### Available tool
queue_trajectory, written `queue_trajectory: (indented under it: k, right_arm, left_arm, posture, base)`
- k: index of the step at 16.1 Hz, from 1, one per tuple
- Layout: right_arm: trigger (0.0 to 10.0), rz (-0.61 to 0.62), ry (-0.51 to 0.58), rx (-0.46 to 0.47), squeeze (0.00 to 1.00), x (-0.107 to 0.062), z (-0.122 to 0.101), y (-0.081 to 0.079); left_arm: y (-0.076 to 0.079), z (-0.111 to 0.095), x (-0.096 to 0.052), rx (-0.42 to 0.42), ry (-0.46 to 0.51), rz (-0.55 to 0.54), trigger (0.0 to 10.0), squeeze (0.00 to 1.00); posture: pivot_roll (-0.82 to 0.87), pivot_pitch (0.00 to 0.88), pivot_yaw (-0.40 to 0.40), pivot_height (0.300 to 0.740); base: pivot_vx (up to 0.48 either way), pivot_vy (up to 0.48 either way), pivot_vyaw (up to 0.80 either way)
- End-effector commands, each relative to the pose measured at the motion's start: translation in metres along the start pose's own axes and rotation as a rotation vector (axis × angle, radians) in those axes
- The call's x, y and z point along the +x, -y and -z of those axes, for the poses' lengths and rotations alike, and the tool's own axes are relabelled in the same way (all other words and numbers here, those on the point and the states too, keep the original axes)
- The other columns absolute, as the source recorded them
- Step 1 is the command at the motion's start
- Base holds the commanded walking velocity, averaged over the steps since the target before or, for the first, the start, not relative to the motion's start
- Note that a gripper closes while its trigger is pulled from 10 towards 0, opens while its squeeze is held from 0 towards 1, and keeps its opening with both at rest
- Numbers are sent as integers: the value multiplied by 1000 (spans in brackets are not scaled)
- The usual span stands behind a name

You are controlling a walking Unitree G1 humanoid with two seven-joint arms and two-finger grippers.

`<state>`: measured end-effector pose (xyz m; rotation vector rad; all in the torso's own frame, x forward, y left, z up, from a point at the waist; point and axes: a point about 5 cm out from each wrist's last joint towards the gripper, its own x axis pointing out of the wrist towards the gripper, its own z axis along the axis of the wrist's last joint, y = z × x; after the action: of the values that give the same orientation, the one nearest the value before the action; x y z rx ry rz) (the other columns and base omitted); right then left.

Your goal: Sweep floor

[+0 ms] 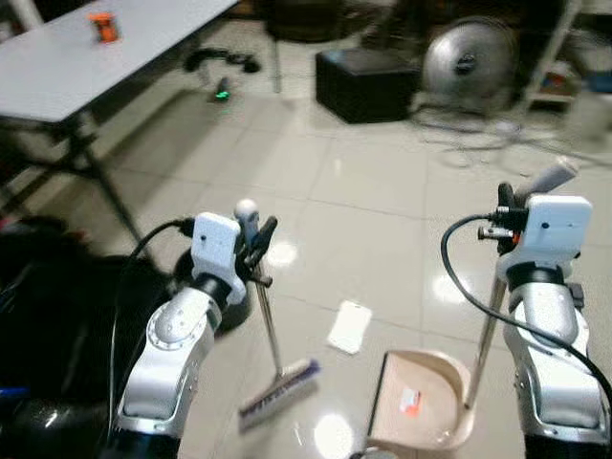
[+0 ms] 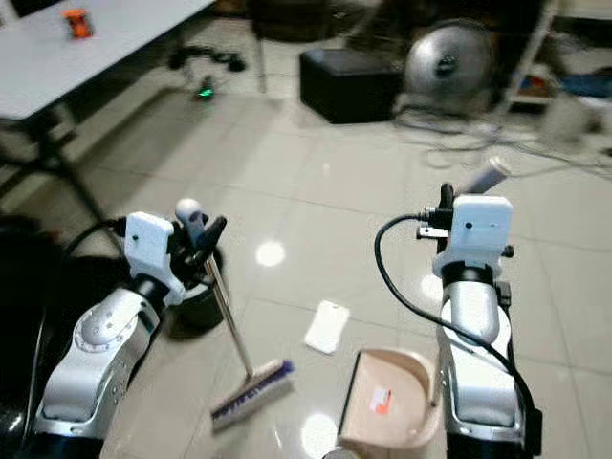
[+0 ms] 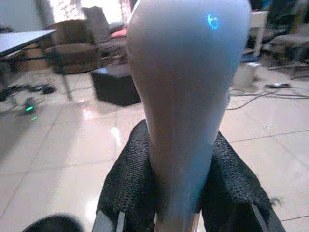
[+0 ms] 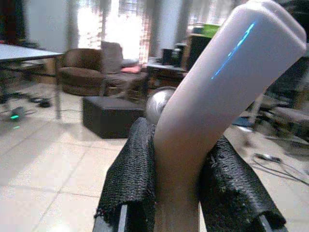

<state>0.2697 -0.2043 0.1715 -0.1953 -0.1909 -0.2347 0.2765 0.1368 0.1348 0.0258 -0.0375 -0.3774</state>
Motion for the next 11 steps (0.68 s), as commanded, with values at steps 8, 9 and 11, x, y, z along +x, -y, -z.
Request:
queue_trajectory:
  k: [8, 9, 11]
  right_arm:
    - [10000, 1, 10, 15, 0, -1, -7, -1]
    - [10000, -4, 13, 15, 0, 0, -7, -1]
    - [10000, -29, 19, 23, 0, 0, -9, -4]
  left_arm:
    - [4, -16, 5, 35, 74, 14, 10000, 0]
    - [4, -16, 5, 39, 77, 11, 10000, 0]
    - [3, -17, 5, 44, 80, 1, 10000, 0]
  posture:
    - [-89, 48, 40, 740]
    - [-89, 48, 40, 740]
    - [-90, 50, 39, 740]
  base:
    - [356, 0, -263]
    - [360, 0, 0]
    - [366, 0, 0]
